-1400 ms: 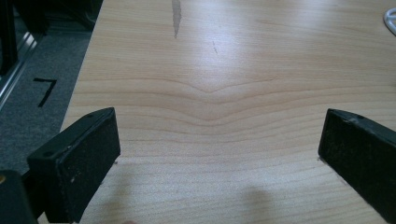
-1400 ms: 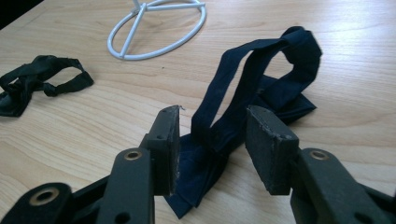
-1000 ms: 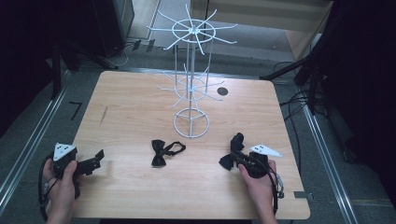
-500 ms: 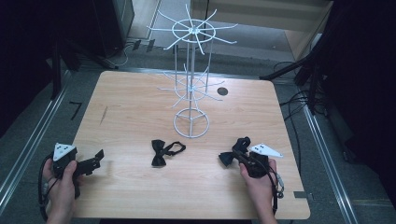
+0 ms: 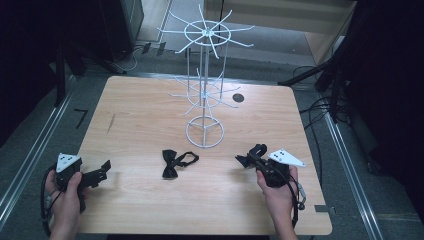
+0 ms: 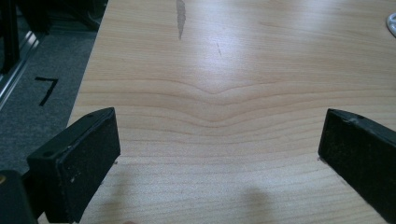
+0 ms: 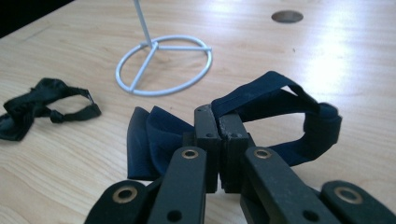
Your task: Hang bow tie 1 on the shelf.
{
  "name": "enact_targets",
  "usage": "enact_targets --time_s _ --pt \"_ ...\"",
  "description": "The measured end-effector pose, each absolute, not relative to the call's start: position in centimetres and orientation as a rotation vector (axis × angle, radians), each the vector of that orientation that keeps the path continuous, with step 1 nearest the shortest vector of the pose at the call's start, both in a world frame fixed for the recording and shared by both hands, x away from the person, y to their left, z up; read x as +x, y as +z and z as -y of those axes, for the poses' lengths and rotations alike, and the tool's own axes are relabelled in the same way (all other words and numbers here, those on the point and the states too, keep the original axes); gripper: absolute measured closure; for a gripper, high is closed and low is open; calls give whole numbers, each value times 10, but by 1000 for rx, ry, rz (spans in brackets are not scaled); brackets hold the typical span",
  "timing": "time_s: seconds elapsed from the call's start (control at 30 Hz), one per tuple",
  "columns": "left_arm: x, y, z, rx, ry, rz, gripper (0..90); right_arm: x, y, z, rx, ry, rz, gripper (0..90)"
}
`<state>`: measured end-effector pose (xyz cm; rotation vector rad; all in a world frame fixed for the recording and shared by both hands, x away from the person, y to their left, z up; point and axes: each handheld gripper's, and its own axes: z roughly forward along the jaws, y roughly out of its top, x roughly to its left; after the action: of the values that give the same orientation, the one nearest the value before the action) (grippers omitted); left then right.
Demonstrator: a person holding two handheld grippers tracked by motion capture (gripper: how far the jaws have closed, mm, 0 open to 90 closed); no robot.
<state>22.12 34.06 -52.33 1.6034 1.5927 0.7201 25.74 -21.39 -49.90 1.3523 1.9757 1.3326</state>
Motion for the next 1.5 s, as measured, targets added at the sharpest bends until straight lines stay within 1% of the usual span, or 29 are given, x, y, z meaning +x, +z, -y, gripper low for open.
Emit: enact_targets --time_s 1.0,1.5 --pt "221 -523 -341 1598 715 -1595 0 265 -463 200 1262 1402 -1937 899" --pt "221 -523 -340 1606 725 -1593 0 276 -435 191 1210 1428 -1929 899"
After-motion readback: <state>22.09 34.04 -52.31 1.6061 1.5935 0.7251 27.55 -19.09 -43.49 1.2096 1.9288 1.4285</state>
